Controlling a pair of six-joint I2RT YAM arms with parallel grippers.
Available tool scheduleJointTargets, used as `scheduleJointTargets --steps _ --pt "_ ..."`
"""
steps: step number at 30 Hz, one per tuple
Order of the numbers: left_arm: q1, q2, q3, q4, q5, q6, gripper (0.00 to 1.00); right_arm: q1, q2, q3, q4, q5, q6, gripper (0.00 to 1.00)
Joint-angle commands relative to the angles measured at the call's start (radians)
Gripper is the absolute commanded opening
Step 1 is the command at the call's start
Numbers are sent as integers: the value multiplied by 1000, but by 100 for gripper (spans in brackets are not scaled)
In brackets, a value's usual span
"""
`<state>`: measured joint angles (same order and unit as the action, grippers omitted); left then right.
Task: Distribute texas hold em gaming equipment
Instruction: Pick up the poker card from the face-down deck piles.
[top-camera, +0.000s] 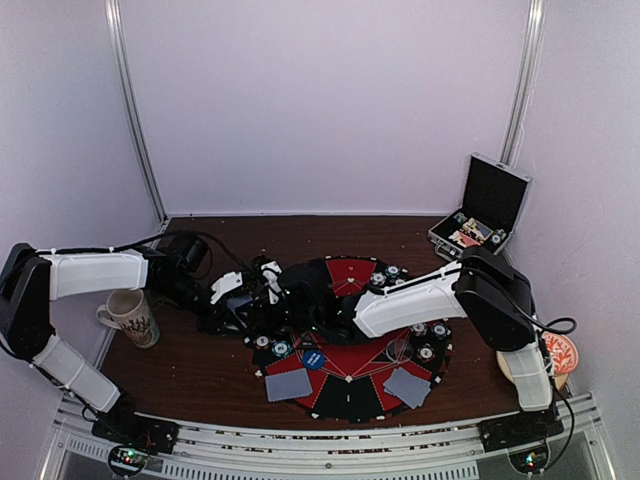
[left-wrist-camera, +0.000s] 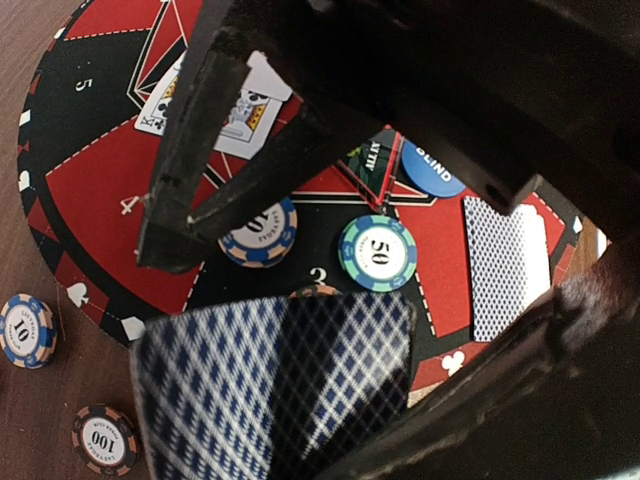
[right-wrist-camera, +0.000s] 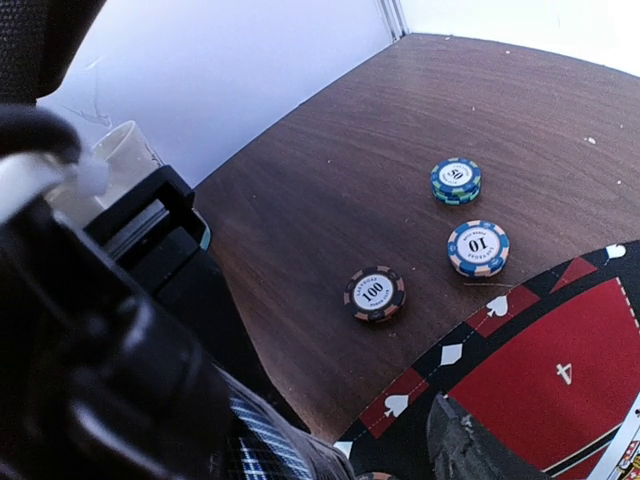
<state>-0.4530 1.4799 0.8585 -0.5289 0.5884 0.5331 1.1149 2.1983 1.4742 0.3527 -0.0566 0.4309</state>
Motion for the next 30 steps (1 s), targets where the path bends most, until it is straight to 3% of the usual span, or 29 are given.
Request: scheduleJointTargets --steps 1,17,26,28,30 --pt "-5 -23 3 7 37 18 35 -6 7 20 -25 87 -14 64" --pt "-6 -18 5 7 35 17 35 -41 -31 -34 -67 113 -36 40" --pt "-6 -20 5 7 35 16 35 -55 -52 -49 -53 51 -38 24" --pt "-6 -18 5 7 36 16 35 -56 -57 -49 -52 33 -42 25" --pt "-7 -20 5 7 37 18 35 -57 -60 -47 -53 -1 -47 39"
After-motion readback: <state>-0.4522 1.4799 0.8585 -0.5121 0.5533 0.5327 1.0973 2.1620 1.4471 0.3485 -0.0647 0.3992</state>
